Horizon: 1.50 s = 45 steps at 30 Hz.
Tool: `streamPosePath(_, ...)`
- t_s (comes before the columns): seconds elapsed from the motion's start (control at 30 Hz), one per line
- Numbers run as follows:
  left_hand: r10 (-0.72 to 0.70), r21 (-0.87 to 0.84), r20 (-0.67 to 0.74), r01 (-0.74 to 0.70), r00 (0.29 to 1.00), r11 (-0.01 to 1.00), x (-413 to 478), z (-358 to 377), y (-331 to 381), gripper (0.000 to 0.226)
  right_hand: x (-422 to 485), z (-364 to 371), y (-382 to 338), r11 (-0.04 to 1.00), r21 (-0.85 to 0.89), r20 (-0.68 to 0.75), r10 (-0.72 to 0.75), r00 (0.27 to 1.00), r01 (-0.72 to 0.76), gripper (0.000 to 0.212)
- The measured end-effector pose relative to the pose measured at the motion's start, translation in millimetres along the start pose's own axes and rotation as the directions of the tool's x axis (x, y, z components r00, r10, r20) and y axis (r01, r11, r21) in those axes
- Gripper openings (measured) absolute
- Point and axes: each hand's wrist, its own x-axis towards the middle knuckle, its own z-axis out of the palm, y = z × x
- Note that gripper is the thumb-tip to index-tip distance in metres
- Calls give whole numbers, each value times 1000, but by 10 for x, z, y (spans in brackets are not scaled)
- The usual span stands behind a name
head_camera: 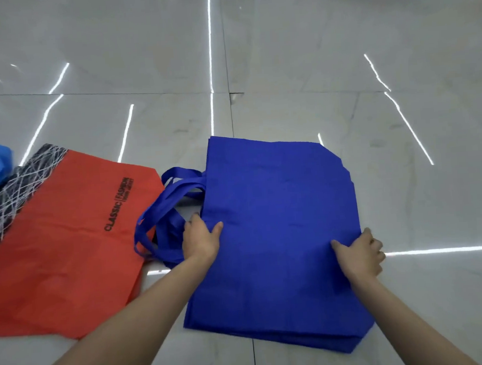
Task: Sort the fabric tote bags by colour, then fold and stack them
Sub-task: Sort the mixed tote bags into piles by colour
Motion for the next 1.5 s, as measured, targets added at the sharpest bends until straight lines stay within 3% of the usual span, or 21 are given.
streamPosePath(0.1, 195, 16, -24, -194, 981, 981, -104, -164, -67, 50, -224, 14, -342, 944, -37, -119, -331, 936, 329, 69)
streamPosePath(0.17, 337, 45, -51, -335, 940, 941, -230, -339, -126, 42, -497, 59, -709, 829, 124, -51, -543, 838, 545, 49)
streamPosePath(0.23, 423, 43, -83, -421, 902, 906, -303, -605, -264, 26, -817, 154, -1120, 702, 270, 99, -701, 706, 659, 31)
streamPosePath(0.33, 432, 72, -111, -426, 895, 902, -345, -1138, -678, 21, -1325, 383, -1684, 515, 320, 294, -852, 433, 795, 20)
streamPosePath(0.47, 277, 141, -211, -251, 937, 958, -542, -1961, -1484, 31, -2124, 802, -2204, 189, 249, 518, -855, 34, 950, 23)
streamPosePath(0.57, 136, 94, -293, -113, 946, 989, -850, -2553, -2098, 30, -2805, 1103, -2429, -62, 232, 637, -744, -200, 971, 29)
streamPosePath(0.67, 17, 70, -361, 9, 933, 998, -1216, -3060, -2675, 31, -3541, 1361, -2603, -223, 252, 689, -643, -336, 942, 30)
streamPosePath(0.77, -84, 52, -410, 115, 908, 992, -1581, -3526, -3286, 31, -4302, 1611, -2714, -367, 246, 718, -552, -423, 897, 29)
streamPosePath(0.87, -179, 7, -480, 208, 859, 978, -1902, -3919, -3922, 32, -5020, 1909, -2753, -446, 259, 749, -468, -470, 857, 31)
streamPosePath(0.97, -278, -113, -554, 260, 784, 959, -2117, -4149, -4509, 32, -5651, 2263, -2712, -366, 284, 758, -480, -441, 886, 32)
streamPosePath(1.1, -372, -145, -597, 360, 711, 922, -2236, -4135, -5213, 40, -6236, 2792, -2524, -87, 306, 794, -527, -305, 948, 35)
streamPosePath(1.2, -518, -161, -612, 547, 597, 821, -2214, -4065, -5576, 61, -6453, 3118, -2406, 220, 320, 805, -576, -142, 921, 44)
streamPosePath(1.27, -618, -201, -522, 620, 587, 759, -2188, -3970, -5728, 72, -6549, 3274, -2337, 431, 307, 825, -565, -12, 849, 50)
streamPosePath(1.33, -647, -194, -459, 642, 608, 741, -2142, -3854, -5781, 77, -6603, 3392, -2277, 570, 272, 836, -539, 103, 776, 45)
streamPosePath(1.4, -629, -191, -481, 627, 611, 755, -2090, -3746, -5736, 78, -6621, 3471, -2217, 596, 241, 840, -524, 143, 766, 22)
streamPosePath(1.43, -615, -206, -502, 607, 608, 768, -2070, -3690, -5690, 78, -6618, 3477, -2199, 536, 245, 828, -549, 113, 808, 9)
streamPosePath(1.5, -587, -234, -530, 560, 611, 794, -2035, -3588, -5610, 80, -6607, 3417, -2219, 385, 303, 779, -627, 6, 872, 8)
